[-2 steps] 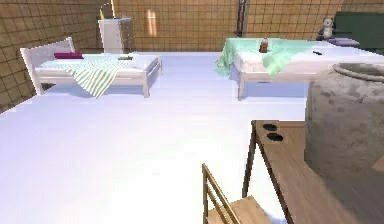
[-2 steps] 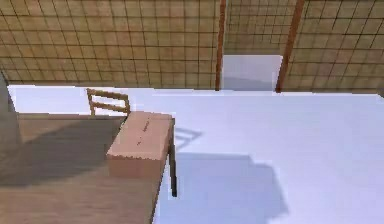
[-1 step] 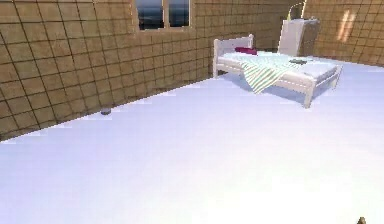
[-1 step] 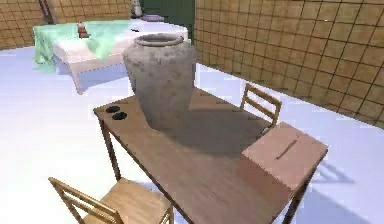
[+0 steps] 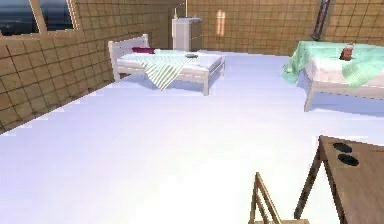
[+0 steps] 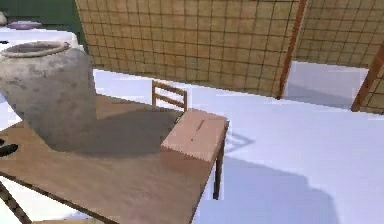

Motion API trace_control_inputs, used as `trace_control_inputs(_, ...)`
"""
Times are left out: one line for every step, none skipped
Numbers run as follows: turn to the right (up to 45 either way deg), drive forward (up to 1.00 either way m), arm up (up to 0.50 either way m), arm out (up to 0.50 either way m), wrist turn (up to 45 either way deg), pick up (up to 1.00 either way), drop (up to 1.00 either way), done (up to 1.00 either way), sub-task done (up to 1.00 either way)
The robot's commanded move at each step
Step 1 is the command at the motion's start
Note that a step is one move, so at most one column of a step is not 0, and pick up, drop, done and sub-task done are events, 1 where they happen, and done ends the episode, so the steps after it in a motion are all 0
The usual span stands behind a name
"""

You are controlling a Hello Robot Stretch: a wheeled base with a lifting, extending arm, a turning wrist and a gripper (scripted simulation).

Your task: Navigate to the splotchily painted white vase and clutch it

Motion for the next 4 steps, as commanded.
trace_control_inputs(0.0, 0.65, 0.0, 0.0, 0.0, 0.0, 0.0, 0.0, 0.0)
trace_control_inputs(21.0, 0.0, 0.0, 0.0, 0.0, 0.0, 0.0, 0.0, 0.0)
trace_control_inputs(0.0, 0.35, 0.0, 0.0, 0.0, 0.0, 0.0, 0.0, 0.0)
trace_control_inputs(42.0, 0.0, 0.0, 0.0, 0.0, 0.0, 0.0, 0.0, 0.0)
